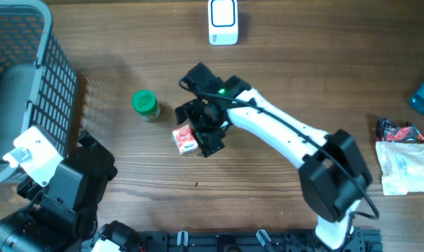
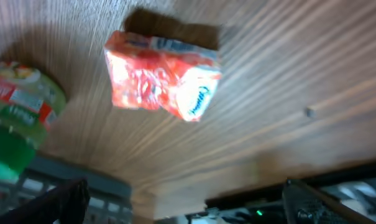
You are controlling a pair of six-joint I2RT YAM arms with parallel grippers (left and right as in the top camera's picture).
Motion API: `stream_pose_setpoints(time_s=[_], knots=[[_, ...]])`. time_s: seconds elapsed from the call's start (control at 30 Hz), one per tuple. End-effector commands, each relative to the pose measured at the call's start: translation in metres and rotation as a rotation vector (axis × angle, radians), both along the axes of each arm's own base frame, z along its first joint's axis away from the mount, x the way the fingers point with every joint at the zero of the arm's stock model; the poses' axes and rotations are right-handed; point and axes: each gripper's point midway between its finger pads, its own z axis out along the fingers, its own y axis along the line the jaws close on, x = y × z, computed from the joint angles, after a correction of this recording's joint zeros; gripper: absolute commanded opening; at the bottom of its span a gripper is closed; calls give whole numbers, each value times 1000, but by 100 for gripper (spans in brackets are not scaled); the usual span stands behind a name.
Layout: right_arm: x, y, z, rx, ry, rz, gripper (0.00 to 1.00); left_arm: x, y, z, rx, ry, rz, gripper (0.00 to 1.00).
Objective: Scan the item barcode
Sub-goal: 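Reach the right gripper over the red-white snack box, then grasp the red-white snack box with the right gripper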
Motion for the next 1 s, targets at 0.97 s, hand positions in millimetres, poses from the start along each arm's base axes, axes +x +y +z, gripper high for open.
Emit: stream_pose_setpoints(time_s=[0.97], knots=[[22, 16, -74, -175, -191, 51, 100, 0, 2, 2, -12, -11, 19, 100]])
